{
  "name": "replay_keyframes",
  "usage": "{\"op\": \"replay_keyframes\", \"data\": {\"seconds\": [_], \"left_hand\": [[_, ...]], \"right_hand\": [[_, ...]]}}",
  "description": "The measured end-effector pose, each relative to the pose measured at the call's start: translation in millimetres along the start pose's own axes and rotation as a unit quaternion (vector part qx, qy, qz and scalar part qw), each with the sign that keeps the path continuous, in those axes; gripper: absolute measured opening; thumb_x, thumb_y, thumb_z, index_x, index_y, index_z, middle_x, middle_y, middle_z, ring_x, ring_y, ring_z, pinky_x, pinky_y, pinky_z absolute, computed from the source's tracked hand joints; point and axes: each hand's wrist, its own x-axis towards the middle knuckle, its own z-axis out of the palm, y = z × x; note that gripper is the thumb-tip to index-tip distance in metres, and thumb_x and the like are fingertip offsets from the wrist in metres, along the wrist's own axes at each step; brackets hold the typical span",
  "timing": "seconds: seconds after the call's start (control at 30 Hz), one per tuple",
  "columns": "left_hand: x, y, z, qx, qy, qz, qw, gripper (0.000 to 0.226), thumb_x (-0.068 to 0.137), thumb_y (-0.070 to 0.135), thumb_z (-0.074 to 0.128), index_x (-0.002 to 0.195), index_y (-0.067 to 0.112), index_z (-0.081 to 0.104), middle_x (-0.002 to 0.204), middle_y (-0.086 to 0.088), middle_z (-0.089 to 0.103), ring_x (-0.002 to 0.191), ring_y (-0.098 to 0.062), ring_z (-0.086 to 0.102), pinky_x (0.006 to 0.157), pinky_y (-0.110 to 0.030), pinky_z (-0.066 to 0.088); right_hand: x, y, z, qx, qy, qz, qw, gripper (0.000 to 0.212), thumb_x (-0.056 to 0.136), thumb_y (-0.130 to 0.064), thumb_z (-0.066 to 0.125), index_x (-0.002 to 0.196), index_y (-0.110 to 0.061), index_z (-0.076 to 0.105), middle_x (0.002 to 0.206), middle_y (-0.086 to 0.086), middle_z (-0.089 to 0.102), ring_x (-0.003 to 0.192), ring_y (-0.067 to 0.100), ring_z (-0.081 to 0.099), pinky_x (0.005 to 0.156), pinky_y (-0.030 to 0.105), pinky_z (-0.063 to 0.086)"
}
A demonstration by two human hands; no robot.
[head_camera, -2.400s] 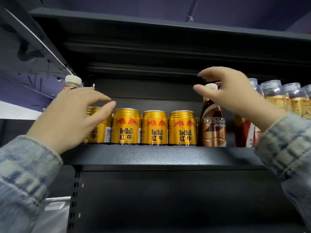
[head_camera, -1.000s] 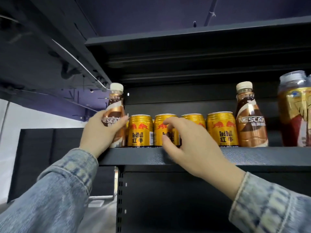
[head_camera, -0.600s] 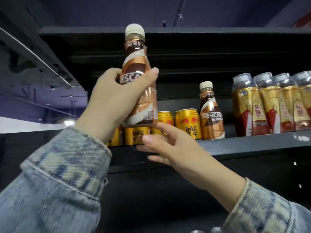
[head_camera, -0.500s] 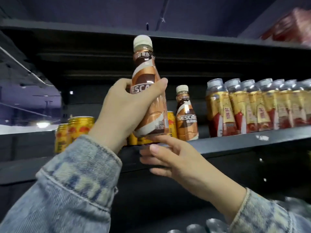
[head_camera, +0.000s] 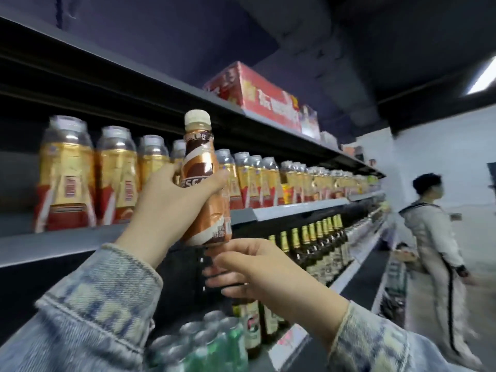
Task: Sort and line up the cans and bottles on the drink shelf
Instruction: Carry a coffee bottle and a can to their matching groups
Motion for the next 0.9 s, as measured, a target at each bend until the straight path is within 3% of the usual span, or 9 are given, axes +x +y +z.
{"op": "replay_keyframes", "data": {"seconds": [0.13, 0.3, 0.47, 0.67, 0.8, 0.9], "left_hand": [[15.5, -9.1, 107.5, -0.025, -0.001, -0.009, 1.000, 0.035, 0.074, 0.047, 0.070, 0.100, 0.026, 0.057, 0.091, 0.005, 0.063, 0.079, -0.009, 0.060, 0.058, -0.024, 0.042], [48.0, -20.5, 228.0, -0.038, -0.008, -0.024, 0.999, 0.026, 0.073, 0.048, 0.070, 0.086, 0.032, 0.055, 0.088, 0.006, 0.063, 0.079, -0.012, 0.062, 0.058, -0.025, 0.044], [83.5, -44.2, 344.4, -0.034, -0.014, -0.014, 0.999, 0.029, 0.074, 0.049, 0.069, 0.092, 0.031, 0.056, 0.086, 0.006, 0.063, 0.077, -0.011, 0.061, 0.055, -0.025, 0.042], [143.2, -89.3, 492.3, -0.030, -0.043, 0.004, 0.999, 0.034, 0.071, 0.053, 0.070, 0.093, 0.029, 0.059, 0.089, 0.003, 0.066, 0.080, -0.016, 0.064, 0.064, -0.030, 0.049], [193.9, -106.5, 588.3, -0.022, -0.036, 0.006, 0.999, 0.028, 0.070, 0.054, 0.070, 0.082, 0.034, 0.054, 0.086, 0.007, 0.064, 0.077, -0.013, 0.063, 0.063, -0.029, 0.048], [227.1, -118.9, 660.5, -0.005, -0.027, 0.011, 1.000, 0.037, 0.069, 0.056, 0.070, 0.095, 0.033, 0.057, 0.091, 0.007, 0.064, 0.081, -0.012, 0.062, 0.066, -0.030, 0.047]], "right_hand": [[1.0, 12.6, -104.1, -0.062, 0.041, -0.011, 0.997, 0.015, 0.094, -0.019, 0.053, 0.099, -0.008, 0.062, 0.077, 0.000, 0.069, 0.062, 0.003, 0.065, 0.064, 0.017, 0.046], [14.3, 35.1, -225.6, -0.100, 0.067, -0.020, 0.993, 0.014, 0.091, -0.018, 0.053, 0.091, -0.010, 0.064, 0.075, -0.003, 0.069, 0.062, 0.003, 0.065, 0.059, 0.014, 0.046], [33.9, 64.0, -339.2, -0.098, 0.063, -0.018, 0.993, 0.013, 0.090, -0.013, 0.053, 0.081, -0.015, 0.062, 0.075, -0.003, 0.068, 0.061, 0.003, 0.064, 0.057, 0.013, 0.046], [78.0, 105.9, -488.3, -0.122, 0.073, -0.023, 0.990, 0.011, 0.091, -0.014, 0.053, 0.085, -0.015, 0.063, 0.078, -0.003, 0.067, 0.065, 0.004, 0.064, 0.058, 0.014, 0.046], [117.4, 119.3, -586.9, -0.116, 0.074, -0.003, 0.991, 0.011, 0.090, -0.011, 0.052, 0.086, -0.015, 0.061, 0.079, -0.002, 0.067, 0.061, 0.004, 0.062, 0.054, 0.012, 0.046], [144.6, 129.6, -660.8, -0.118, 0.073, 0.006, 0.990, 0.011, 0.090, -0.010, 0.051, 0.090, -0.013, 0.061, 0.078, -0.003, 0.066, 0.061, 0.003, 0.062, 0.057, 0.014, 0.044]]}}
